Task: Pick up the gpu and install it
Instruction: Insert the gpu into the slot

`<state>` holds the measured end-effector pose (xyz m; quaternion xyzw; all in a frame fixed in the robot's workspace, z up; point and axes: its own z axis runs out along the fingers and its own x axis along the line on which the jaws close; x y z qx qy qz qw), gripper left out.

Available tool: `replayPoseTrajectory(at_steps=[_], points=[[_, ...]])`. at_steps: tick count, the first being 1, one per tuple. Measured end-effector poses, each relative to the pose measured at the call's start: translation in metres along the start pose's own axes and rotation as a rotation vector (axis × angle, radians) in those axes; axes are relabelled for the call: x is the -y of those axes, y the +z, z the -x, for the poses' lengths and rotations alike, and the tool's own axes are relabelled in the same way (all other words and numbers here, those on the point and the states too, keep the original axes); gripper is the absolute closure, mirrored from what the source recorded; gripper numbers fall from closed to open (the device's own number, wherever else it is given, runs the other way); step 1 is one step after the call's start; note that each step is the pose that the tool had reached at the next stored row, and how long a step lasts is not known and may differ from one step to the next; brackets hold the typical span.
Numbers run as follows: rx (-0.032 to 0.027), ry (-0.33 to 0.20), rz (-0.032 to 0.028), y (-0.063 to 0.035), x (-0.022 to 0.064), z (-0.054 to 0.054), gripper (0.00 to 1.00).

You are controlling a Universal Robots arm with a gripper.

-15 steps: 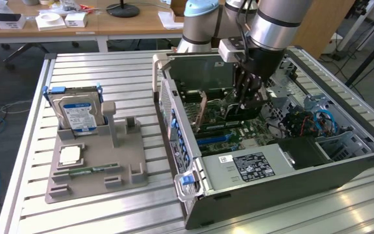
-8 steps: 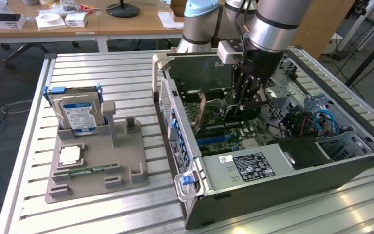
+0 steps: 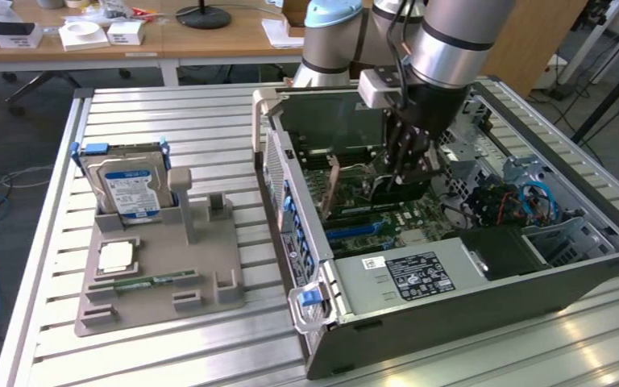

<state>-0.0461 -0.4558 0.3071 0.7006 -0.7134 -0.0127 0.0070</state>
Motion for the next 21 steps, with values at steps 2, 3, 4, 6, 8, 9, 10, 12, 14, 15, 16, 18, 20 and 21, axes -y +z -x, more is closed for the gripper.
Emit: replayPoseTrajectory(at_steps=[2, 3, 4, 6, 8, 9, 10, 12, 14, 15, 16, 18, 20, 21], points=[[0.0000, -0.001, -0.0001, 0.0005, -0.0002, 0.000, 0.74], [0.0000, -0.003, -0.0002, 0.0014, -0.0007, 0.000, 0.74], [-0.0001, -0.004, -0.0003, 0.0025, -0.0013, 0.000, 0.74], [-0.0002, -0.007, -0.0010, 0.0049, -0.0021, 0.000, 0.74], [-0.0002, -0.009, -0.0011, 0.0064, -0.0023, 0.000, 0.74], [-0.0003, -0.010, -0.0011, 0.0072, -0.0024, 0.000, 0.74], [-0.0003, -0.011, -0.0011, 0.0081, -0.0025, 0.000, 0.74], [-0.0003, -0.014, -0.0011, 0.0099, -0.0026, 0.000, 0.74], [-0.0006, -0.017, -0.0011, 0.0108, -0.0026, 0.000, 0.74], [-0.0007, -0.017, -0.0010, 0.0108, -0.0027, 0.000, 0.74], [-0.0007, -0.017, -0.0010, 0.0110, -0.0035, 0.000, 0.74], [-0.0004, -0.018, -0.0011, 0.0114, -0.0048, 0.000, 0.74], [-0.0004, -0.018, -0.0011, 0.0115, -0.0062, 0.000, 0.74], [-0.0003, -0.018, -0.0012, 0.0117, -0.0071, -0.001, 0.74]])
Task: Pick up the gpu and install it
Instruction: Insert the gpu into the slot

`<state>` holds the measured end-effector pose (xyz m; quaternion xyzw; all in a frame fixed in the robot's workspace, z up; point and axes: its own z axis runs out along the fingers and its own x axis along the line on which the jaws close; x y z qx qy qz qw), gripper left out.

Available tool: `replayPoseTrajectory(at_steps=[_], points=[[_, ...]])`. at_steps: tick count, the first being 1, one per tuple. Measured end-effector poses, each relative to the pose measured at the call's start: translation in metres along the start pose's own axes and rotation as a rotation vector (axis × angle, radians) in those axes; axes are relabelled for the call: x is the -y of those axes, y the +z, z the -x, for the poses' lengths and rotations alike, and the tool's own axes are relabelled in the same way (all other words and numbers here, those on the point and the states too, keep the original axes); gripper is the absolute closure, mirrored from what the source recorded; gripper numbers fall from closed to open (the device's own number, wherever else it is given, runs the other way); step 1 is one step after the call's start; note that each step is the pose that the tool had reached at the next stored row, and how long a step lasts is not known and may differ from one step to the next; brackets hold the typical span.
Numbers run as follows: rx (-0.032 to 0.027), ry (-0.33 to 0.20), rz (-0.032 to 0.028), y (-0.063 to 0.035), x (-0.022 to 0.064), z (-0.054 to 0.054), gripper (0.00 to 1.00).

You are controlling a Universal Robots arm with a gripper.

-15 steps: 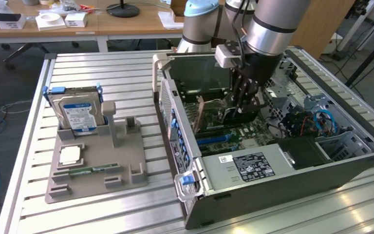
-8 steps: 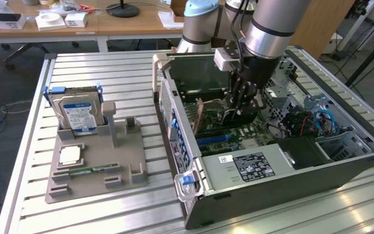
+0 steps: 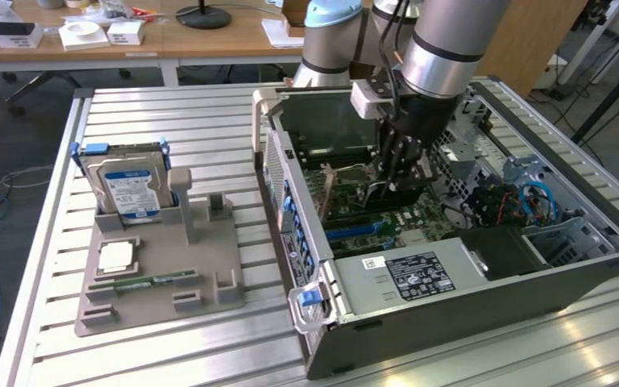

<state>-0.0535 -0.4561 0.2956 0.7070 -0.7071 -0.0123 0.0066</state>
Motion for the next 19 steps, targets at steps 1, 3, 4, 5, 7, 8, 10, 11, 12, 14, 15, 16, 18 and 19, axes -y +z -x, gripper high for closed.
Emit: replayPoseTrajectory(at_steps=[1, 3, 4, 5, 7, 8, 10, 11, 12, 14, 15, 16, 18, 19], points=[[0.0000, 0.000, 0.0000, 0.0002, -0.0009, -0.0001, 0.74], [-0.0002, -0.001, -0.0001, 0.0016, -0.0016, -0.0001, 0.74], [-0.0001, -0.002, -0.0003, 0.0026, -0.0017, -0.0001, 0.74], [-0.0001, -0.003, -0.0004, 0.0035, -0.0019, -0.0001, 0.74], [-0.0001, -0.004, -0.0005, 0.0053, -0.0024, -0.0001, 0.74], [-0.0001, -0.004, -0.0005, 0.0061, -0.0026, -0.0001, 0.74], [-0.0003, -0.005, -0.0005, 0.0068, -0.0027, -0.0002, 0.74], [-0.0004, -0.005, -0.0004, 0.0068, -0.0027, -0.0002, 0.74], [-0.0005, -0.005, -0.0004, 0.0068, -0.0027, -0.0002, 0.74], [-0.0002, -0.005, -0.0005, 0.0069, -0.0034, -0.0001, 0.74], [-0.0001, -0.005, -0.0007, 0.0071, -0.0045, -0.0001, 0.74], [0.0001, -0.005, -0.0009, 0.0072, -0.0059, -0.0001, 0.74], [-0.0001, -0.005, -0.0010, 0.0073, -0.0080, -0.0001, 0.74], [-0.0002, -0.005, -0.0010, 0.0072, -0.0083, -0.0001, 0.74]])
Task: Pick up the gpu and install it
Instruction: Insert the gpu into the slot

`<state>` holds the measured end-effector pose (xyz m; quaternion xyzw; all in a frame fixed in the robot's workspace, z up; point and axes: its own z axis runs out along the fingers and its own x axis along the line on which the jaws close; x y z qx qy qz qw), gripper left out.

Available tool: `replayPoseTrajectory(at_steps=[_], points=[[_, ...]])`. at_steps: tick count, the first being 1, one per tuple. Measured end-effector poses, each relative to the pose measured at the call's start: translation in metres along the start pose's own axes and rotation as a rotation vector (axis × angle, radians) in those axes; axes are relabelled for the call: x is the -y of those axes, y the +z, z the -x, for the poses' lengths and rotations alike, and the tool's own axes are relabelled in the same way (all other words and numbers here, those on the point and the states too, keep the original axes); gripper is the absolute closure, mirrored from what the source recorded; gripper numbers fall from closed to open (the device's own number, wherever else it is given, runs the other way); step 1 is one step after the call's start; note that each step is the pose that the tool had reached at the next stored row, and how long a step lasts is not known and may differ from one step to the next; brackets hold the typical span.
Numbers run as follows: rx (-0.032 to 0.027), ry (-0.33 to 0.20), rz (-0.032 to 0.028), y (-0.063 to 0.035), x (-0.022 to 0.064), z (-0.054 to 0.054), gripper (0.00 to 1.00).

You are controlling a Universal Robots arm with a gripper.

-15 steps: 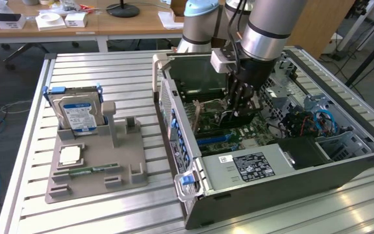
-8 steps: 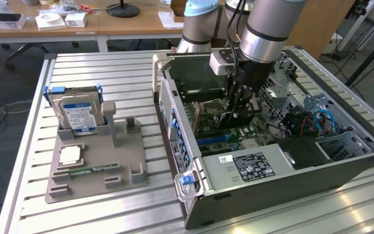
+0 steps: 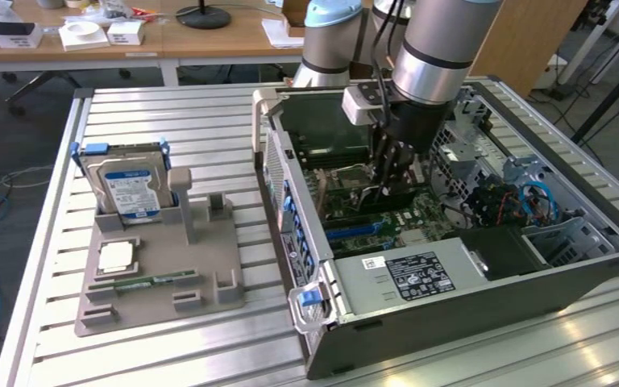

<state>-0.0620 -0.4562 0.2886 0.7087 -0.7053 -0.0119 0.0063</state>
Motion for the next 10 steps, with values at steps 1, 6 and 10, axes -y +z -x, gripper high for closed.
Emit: replayPoseTrajectory(at_steps=[1, 6, 10], points=[[-0.0001, 0.000, 0.0001, 0.0000, 0.0000, 0.0000, 0.74], [0.0000, 0.000, 0.0000, 0.0029, -0.0001, -0.0001, 0.74], [0.0000, -0.001, 0.0000, 0.0061, -0.0003, -0.0001, 0.74]])
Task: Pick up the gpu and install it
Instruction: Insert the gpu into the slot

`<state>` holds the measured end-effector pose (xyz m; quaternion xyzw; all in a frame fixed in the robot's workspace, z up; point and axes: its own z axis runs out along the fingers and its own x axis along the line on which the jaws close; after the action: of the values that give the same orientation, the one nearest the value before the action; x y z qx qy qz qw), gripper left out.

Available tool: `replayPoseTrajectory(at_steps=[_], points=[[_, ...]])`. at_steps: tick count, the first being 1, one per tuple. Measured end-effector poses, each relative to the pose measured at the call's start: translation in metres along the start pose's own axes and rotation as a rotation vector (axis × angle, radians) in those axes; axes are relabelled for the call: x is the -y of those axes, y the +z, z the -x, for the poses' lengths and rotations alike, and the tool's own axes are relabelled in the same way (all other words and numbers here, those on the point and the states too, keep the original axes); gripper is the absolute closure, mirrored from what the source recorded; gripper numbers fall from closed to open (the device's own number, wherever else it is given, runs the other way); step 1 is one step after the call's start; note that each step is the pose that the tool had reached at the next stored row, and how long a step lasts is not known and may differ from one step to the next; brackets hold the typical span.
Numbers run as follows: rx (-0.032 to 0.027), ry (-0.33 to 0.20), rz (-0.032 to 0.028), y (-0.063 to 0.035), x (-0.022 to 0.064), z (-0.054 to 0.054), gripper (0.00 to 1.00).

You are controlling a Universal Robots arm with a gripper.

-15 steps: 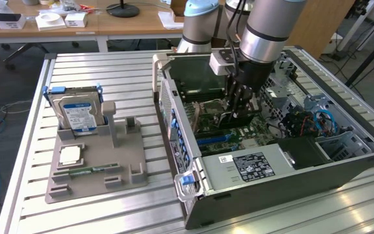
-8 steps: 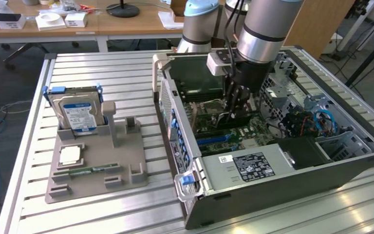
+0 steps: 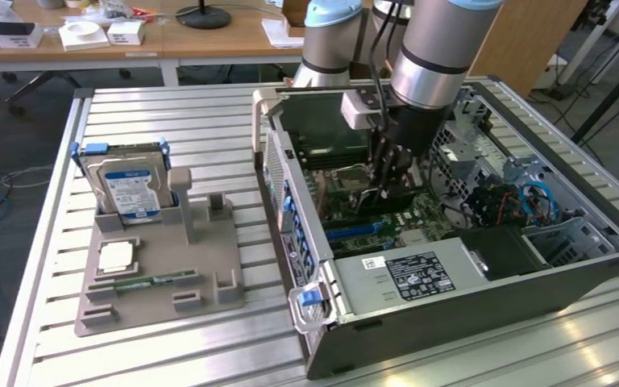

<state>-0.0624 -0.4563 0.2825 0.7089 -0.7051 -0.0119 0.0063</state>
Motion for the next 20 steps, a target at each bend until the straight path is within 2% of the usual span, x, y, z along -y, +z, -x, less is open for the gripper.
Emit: replayPoseTrajectory(at_steps=[8, 20], points=[[-0.0003, 0.000, 0.0001, 0.0043, -0.0006, -0.0001, 0.74], [0.0000, 0.000, 0.0000, 0.0074, -0.0072, 0.0000, 0.74]])
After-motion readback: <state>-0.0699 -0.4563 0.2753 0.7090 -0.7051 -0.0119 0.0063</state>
